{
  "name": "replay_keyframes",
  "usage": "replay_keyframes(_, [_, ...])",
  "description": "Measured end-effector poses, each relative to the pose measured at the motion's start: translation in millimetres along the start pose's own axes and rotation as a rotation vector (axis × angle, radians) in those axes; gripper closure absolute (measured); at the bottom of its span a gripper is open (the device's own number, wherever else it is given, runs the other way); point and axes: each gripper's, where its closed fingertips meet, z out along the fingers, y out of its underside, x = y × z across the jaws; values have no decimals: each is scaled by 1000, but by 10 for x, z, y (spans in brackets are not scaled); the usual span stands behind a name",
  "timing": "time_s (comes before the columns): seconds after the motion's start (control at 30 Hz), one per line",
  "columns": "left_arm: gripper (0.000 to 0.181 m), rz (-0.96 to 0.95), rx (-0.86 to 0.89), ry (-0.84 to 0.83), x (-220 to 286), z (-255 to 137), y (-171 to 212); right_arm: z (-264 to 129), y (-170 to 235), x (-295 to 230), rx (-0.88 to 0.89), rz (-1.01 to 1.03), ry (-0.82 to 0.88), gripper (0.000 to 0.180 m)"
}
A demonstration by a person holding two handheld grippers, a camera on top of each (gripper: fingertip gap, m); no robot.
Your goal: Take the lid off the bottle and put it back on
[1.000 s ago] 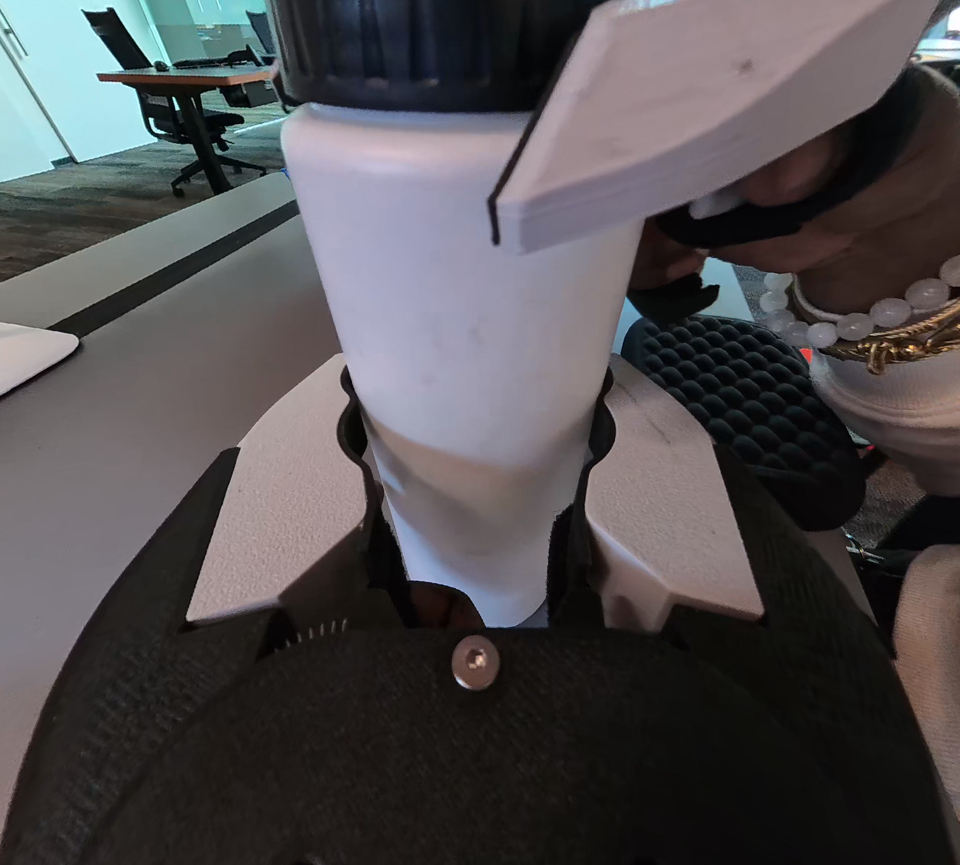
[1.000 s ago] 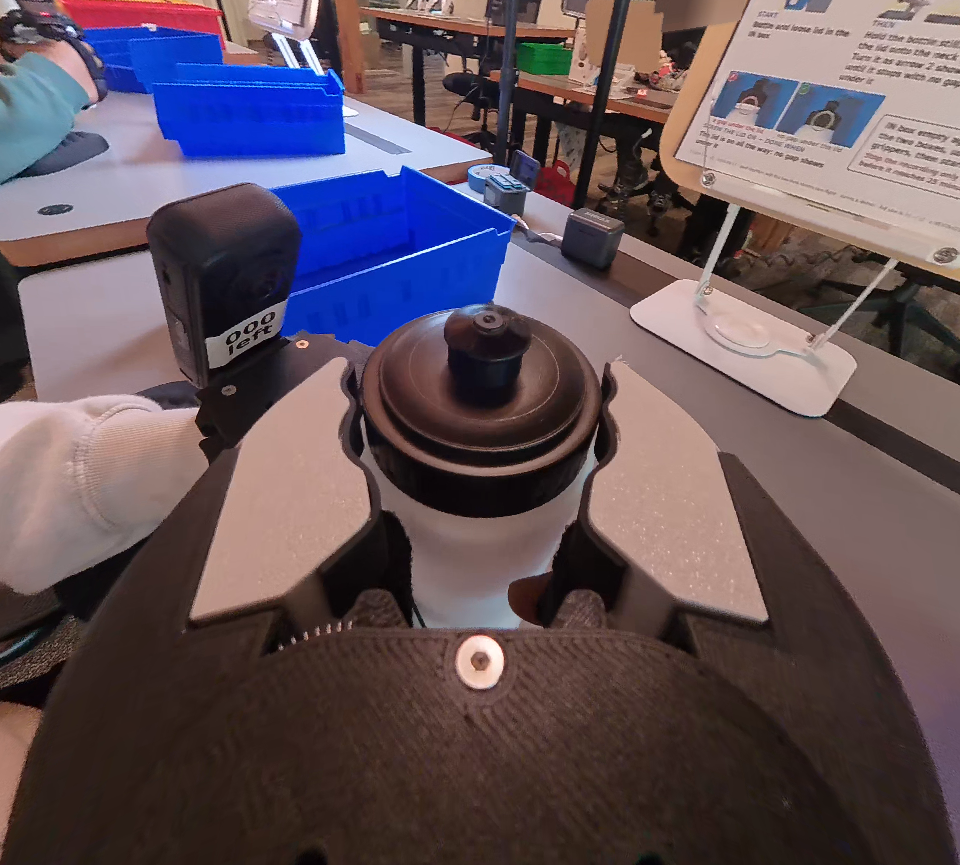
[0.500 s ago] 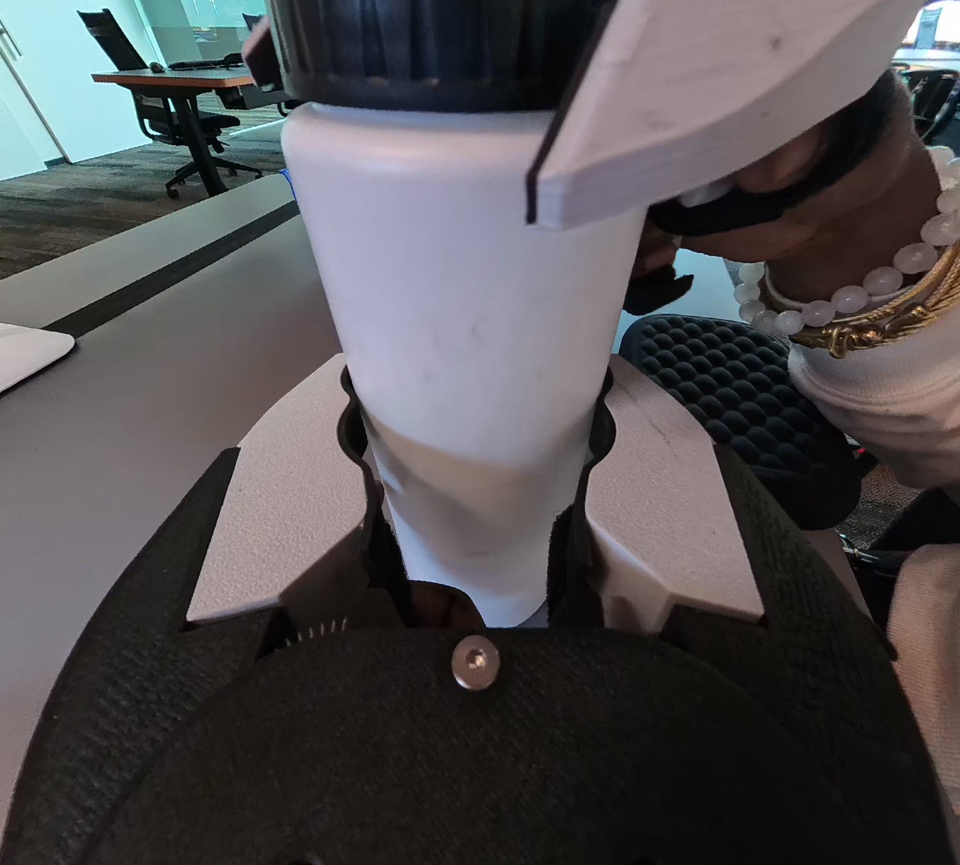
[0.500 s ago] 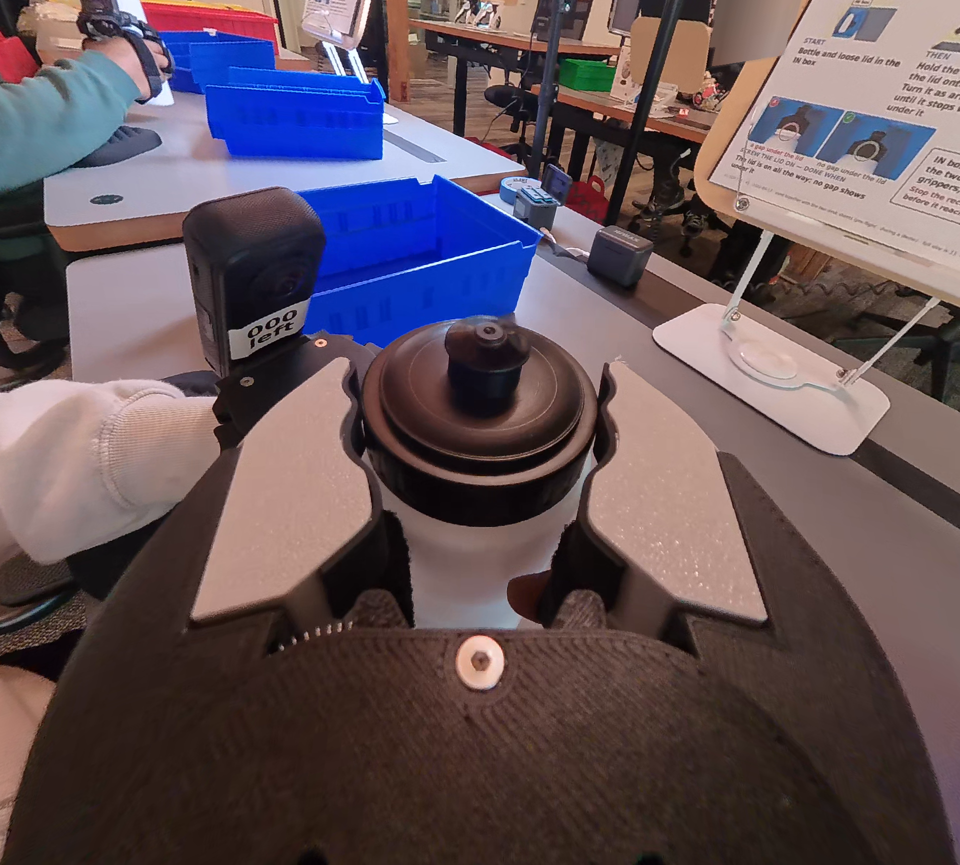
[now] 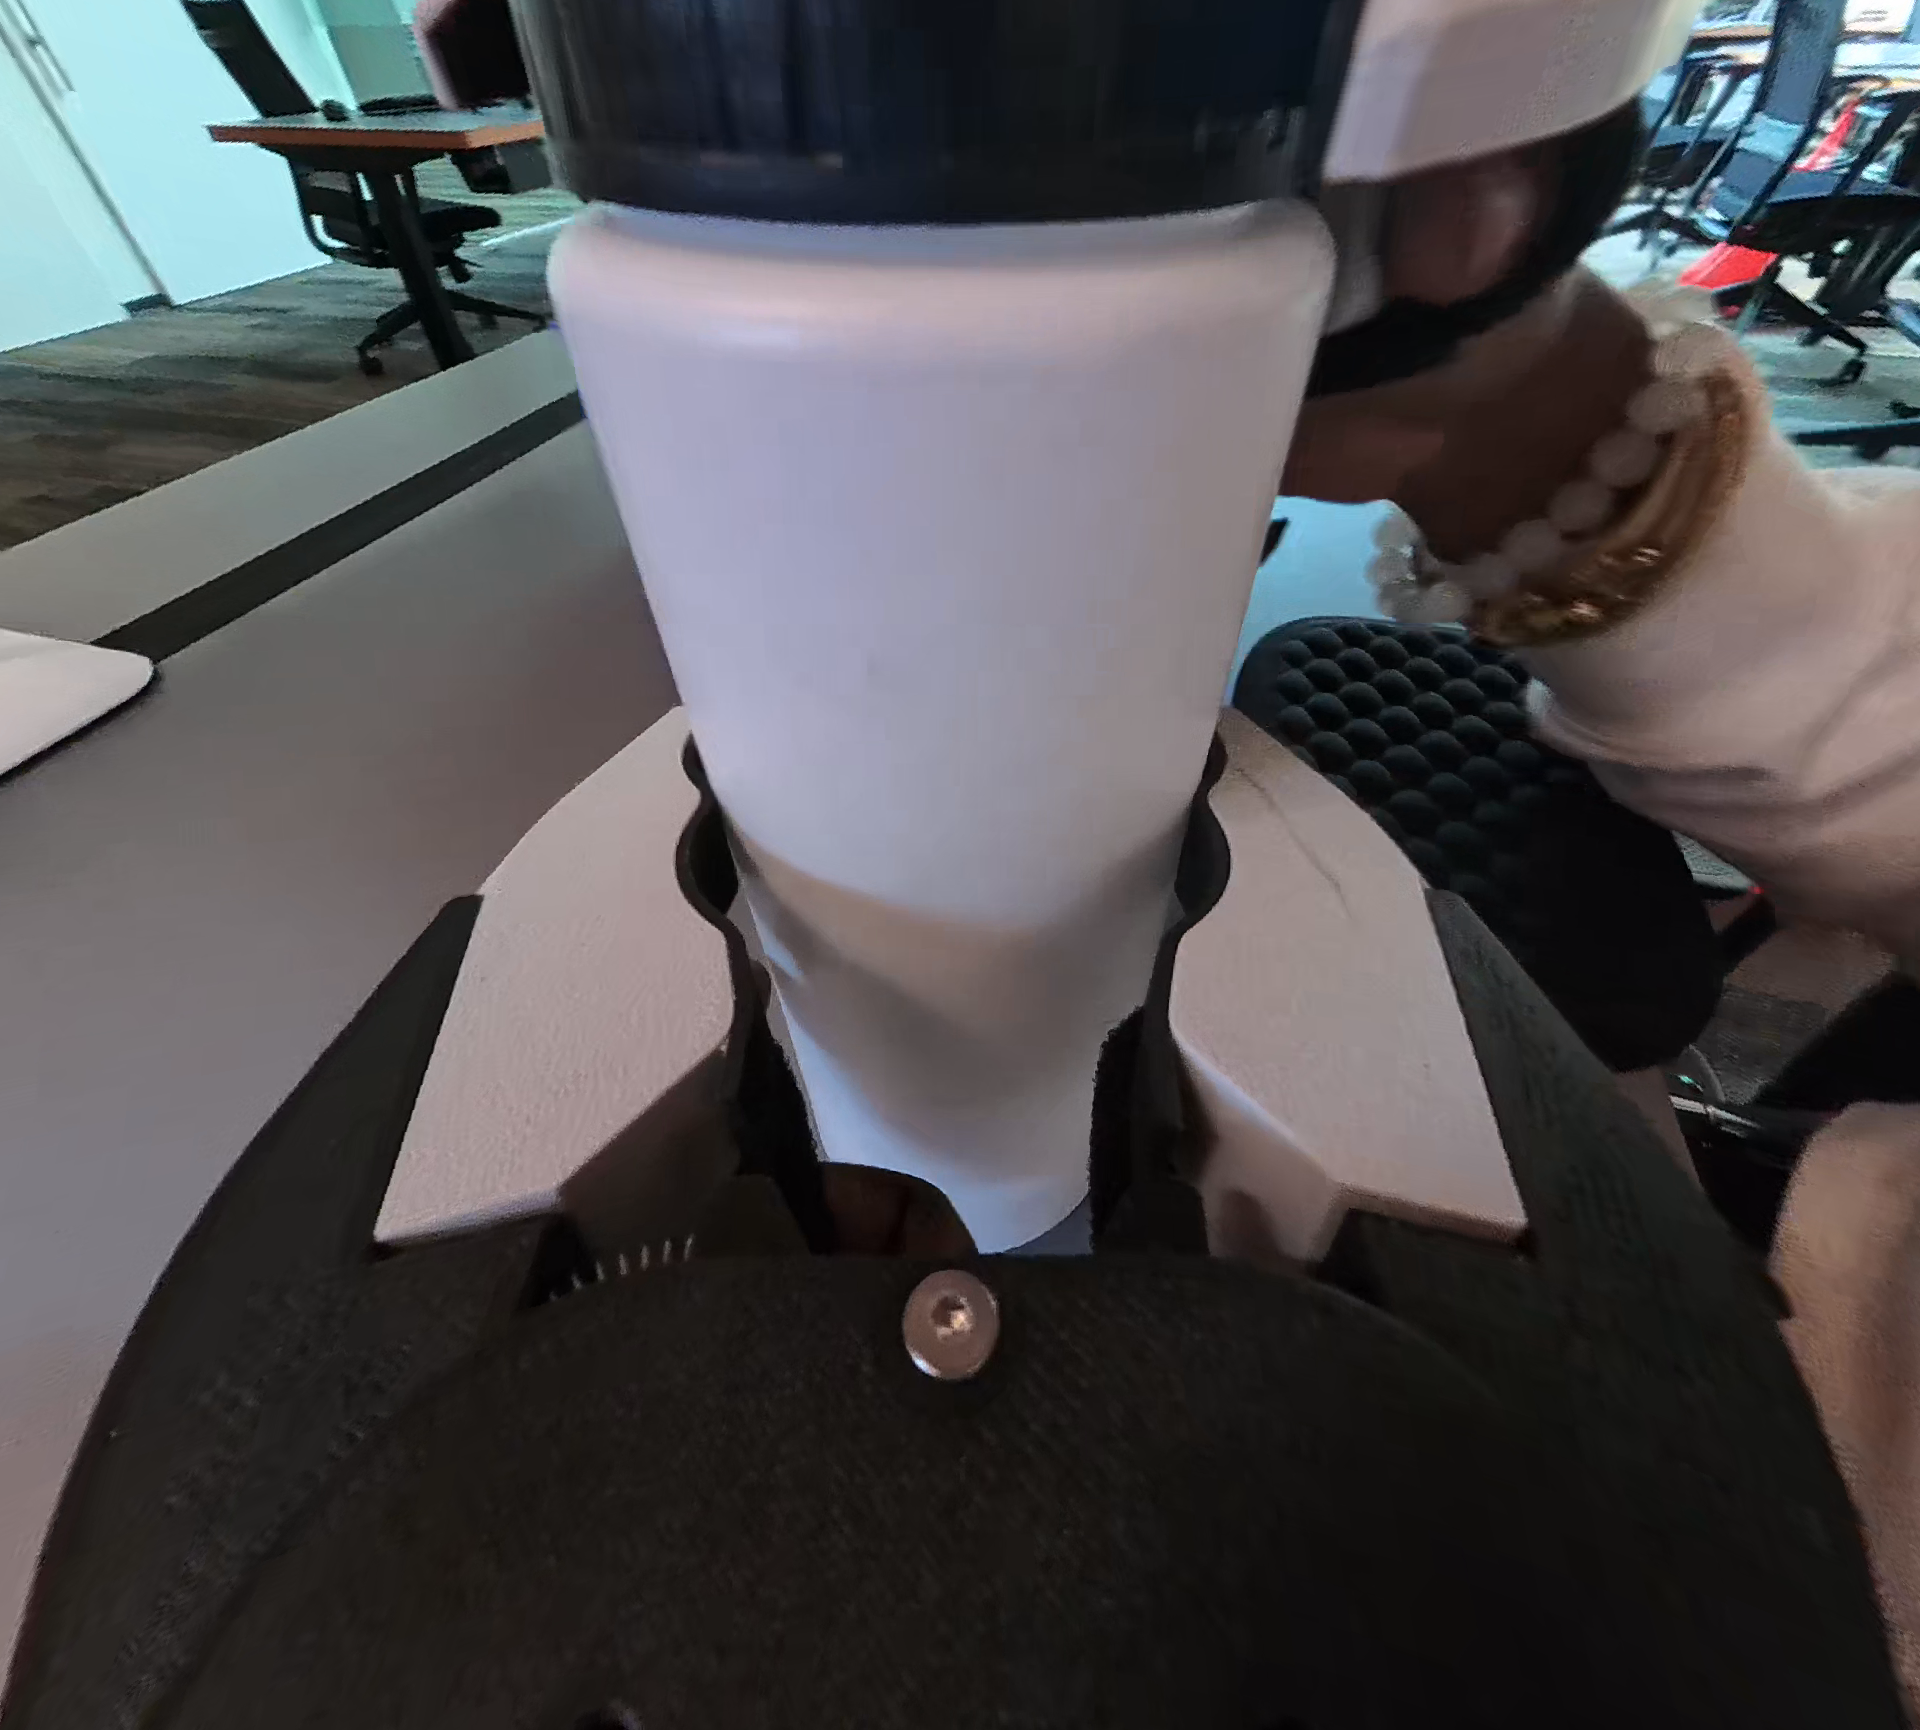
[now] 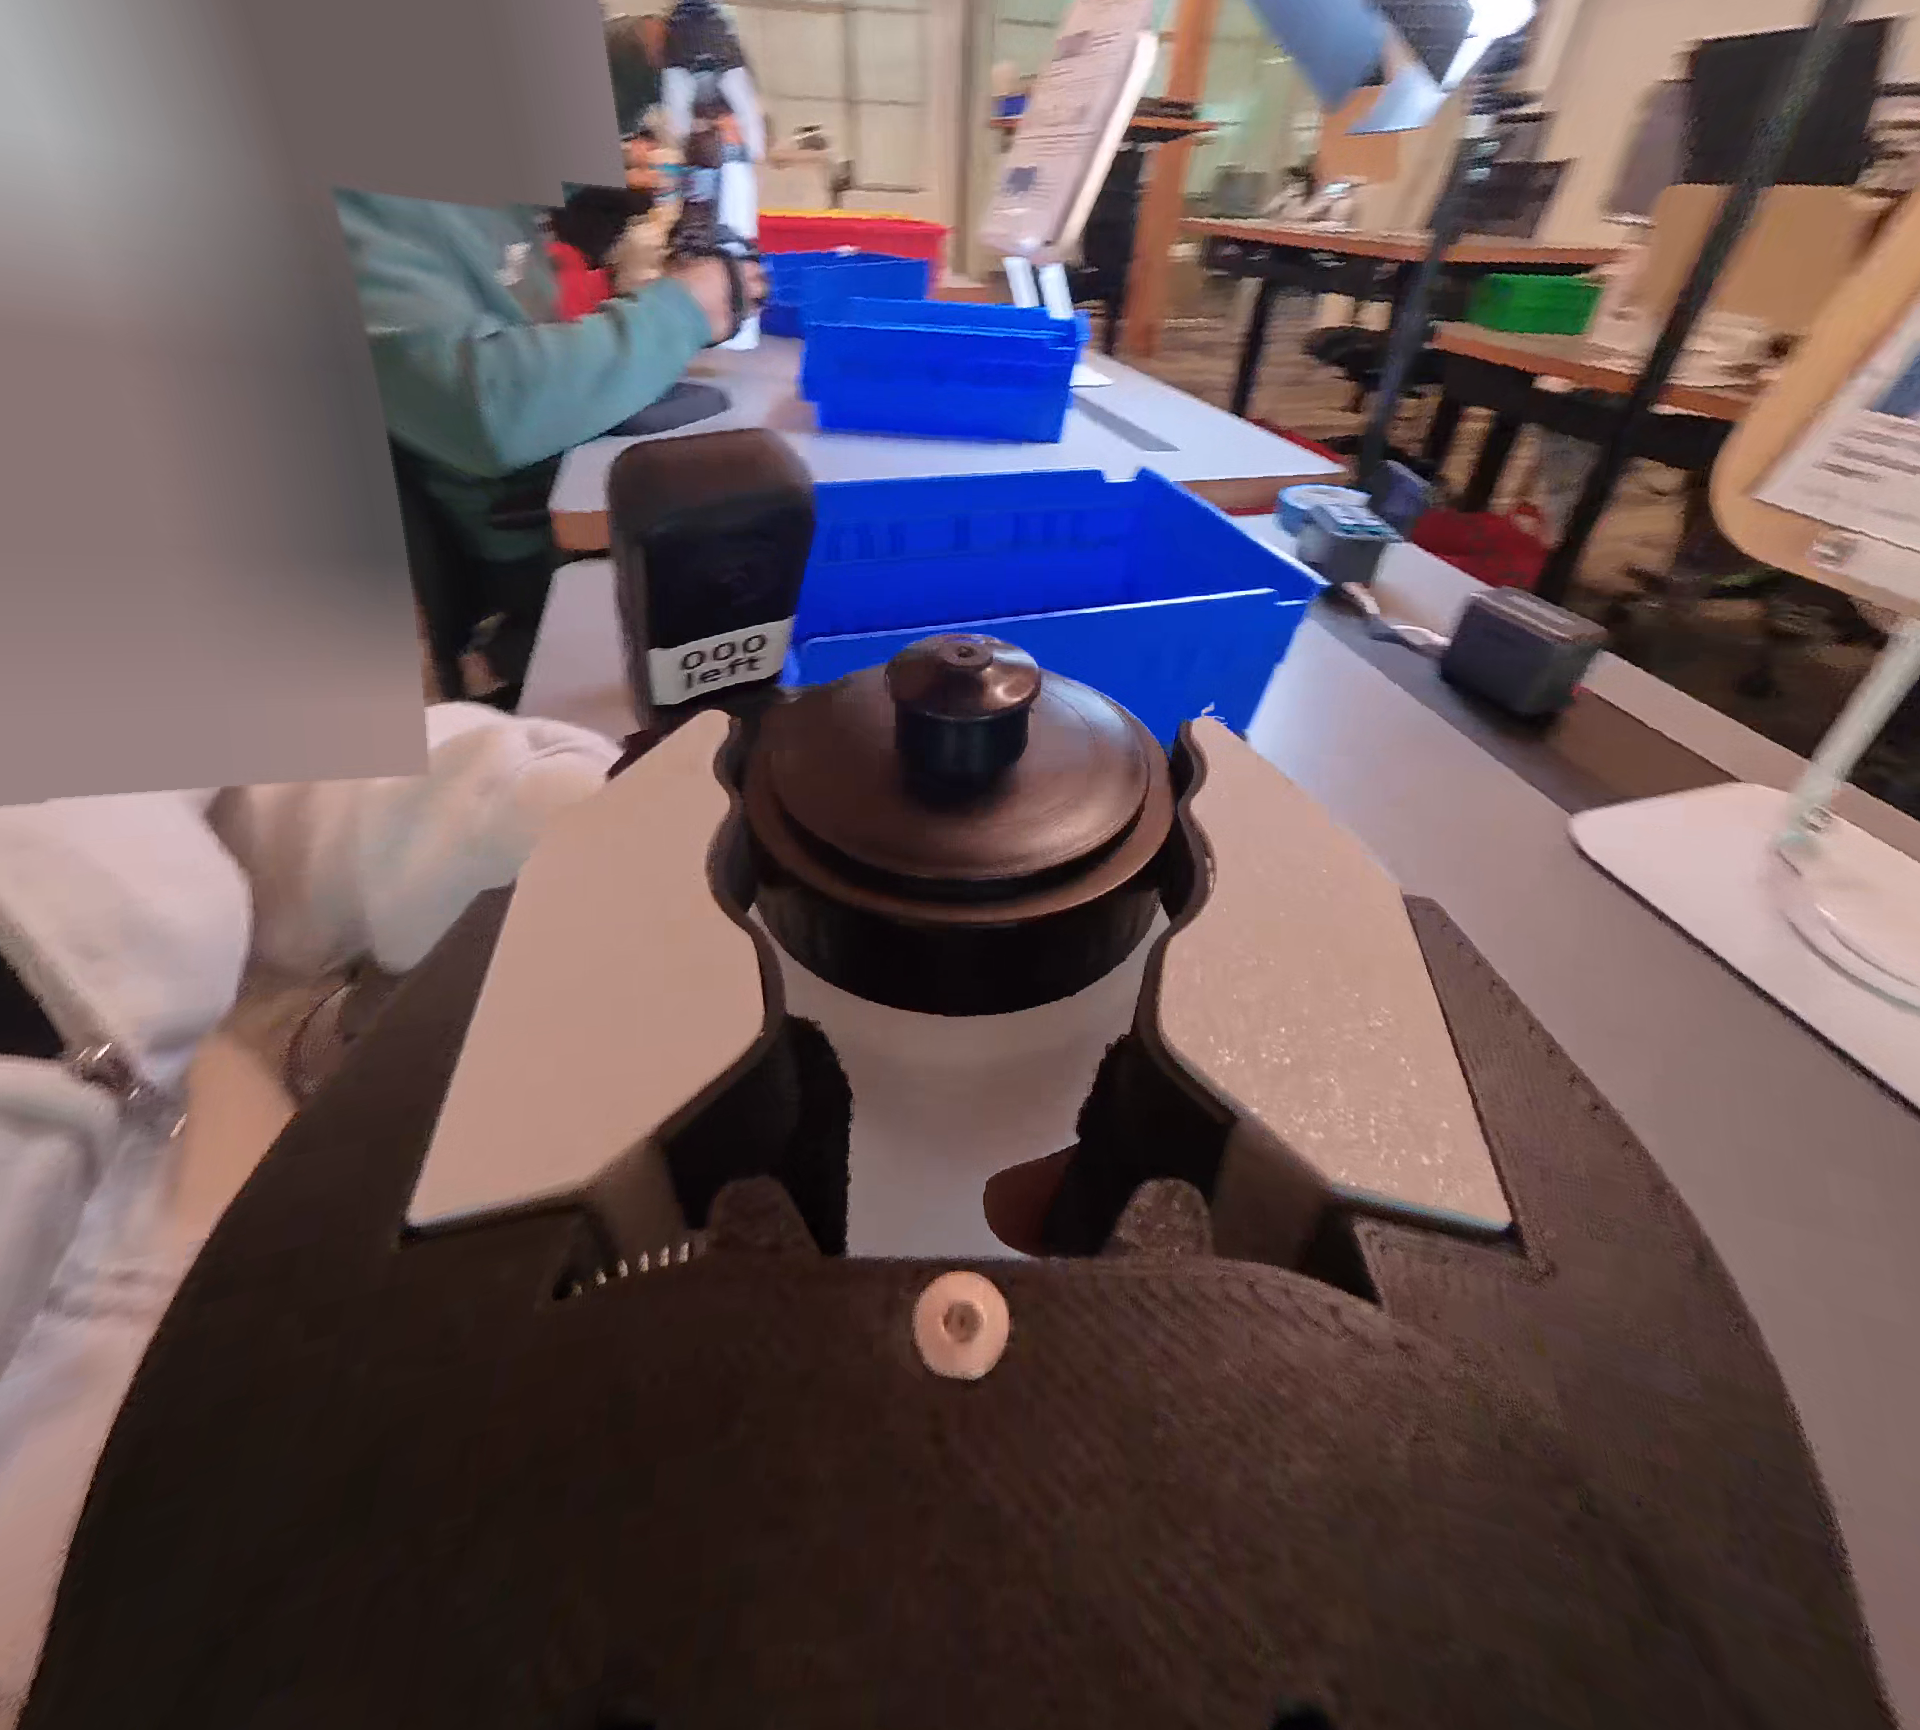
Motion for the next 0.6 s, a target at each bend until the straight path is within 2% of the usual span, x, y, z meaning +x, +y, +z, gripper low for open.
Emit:
replay_keyframes(0.13, [96, 7, -19, -29, 18, 28, 11, -44, 2, 34, 8, -6, 192, 102])
replay_keyframes(0.2, [96, 12, -20, -11, 30, 26, 11, -52, -3, 34, 18, -5, 232, 102])
replay_keyframes(0.27, [95, 14, -21, -19, 23, 28, 10, -47, -5, 29, 15, -20, 202, 102])
replay_keyframes(0.33, [96, 11, -27, 12, 46, 30, 13, -46, 21, -13, -14, -16, 74, 99])
replay_keyframes(0.37, [96, 7, -29, 26, 56, 29, 15, -46, 25, -27, -24, 11, 7, 90])
replay_keyframes(0.43, [96, 1, -27, 14, 35, 22, 12, -38, 13, -50, -26, 28, -84, 101])
replay_keyframes(0.6, [97, -25, -28, -42, -13, -5, 12, 30, -22, -7, 49, 28, 17, 102])
